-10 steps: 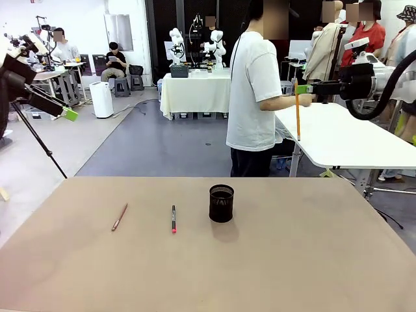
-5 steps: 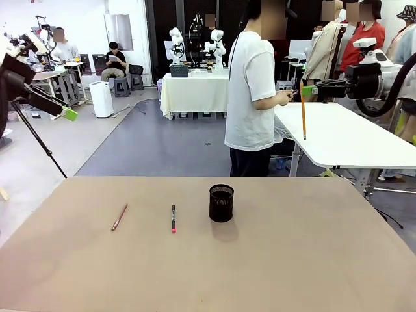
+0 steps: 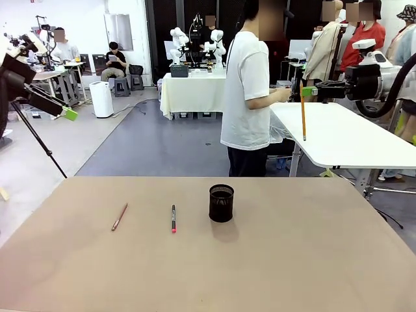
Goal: Place the pens into the pen holder.
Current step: Pick up a writing instrument from the table and place it into the Pen holder.
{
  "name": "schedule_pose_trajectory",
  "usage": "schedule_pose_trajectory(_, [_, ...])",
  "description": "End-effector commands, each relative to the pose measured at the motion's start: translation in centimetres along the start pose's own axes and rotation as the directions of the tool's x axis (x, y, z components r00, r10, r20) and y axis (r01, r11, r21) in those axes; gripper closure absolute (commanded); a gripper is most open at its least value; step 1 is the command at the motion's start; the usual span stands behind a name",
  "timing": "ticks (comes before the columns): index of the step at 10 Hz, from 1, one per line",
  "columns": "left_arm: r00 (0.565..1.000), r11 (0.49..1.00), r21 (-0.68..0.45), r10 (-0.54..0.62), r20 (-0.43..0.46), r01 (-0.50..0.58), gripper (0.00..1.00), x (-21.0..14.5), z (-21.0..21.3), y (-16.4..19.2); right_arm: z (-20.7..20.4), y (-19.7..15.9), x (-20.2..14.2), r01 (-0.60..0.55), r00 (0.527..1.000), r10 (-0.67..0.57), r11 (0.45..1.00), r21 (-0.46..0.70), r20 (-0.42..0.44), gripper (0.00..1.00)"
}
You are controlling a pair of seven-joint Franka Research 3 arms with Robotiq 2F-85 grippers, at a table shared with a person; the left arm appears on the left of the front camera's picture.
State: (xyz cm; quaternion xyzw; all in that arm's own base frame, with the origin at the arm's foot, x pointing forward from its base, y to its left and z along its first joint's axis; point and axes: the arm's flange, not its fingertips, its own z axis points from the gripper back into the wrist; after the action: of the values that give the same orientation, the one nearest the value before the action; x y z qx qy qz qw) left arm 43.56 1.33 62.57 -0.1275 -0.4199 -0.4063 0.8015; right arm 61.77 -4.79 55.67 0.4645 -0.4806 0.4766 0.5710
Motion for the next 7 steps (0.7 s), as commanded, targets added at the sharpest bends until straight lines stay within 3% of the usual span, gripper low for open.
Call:
schedule_pose_trajectory(1, [1.0,1.0,-0.012,-0.012,0.018,0.012,0.0,0.0,0.0,0.3,-1.9,-0.2,-0.3,-0.037,0.999,0.037,0.999,0.009,-0.026,1.0])
schedule_pose_trajectory(5, [1.0,1.0,-0.012,-0.012,0.018,0.012,0.0,0.0,0.0,0.3,-9.4,-1.7,-3.2,-0.101,0.993,0.104,0.994,0.044,-0.05,1.0])
schedule_pose_trajectory(7, [1.0,1.0,-0.012,-0.012,0.018,0.012,0.0,0.0,0.0,0.3,-13.6,-2.2,-5.7,-0.077,0.996,0.08,0.991,0.106,-0.027,1.0])
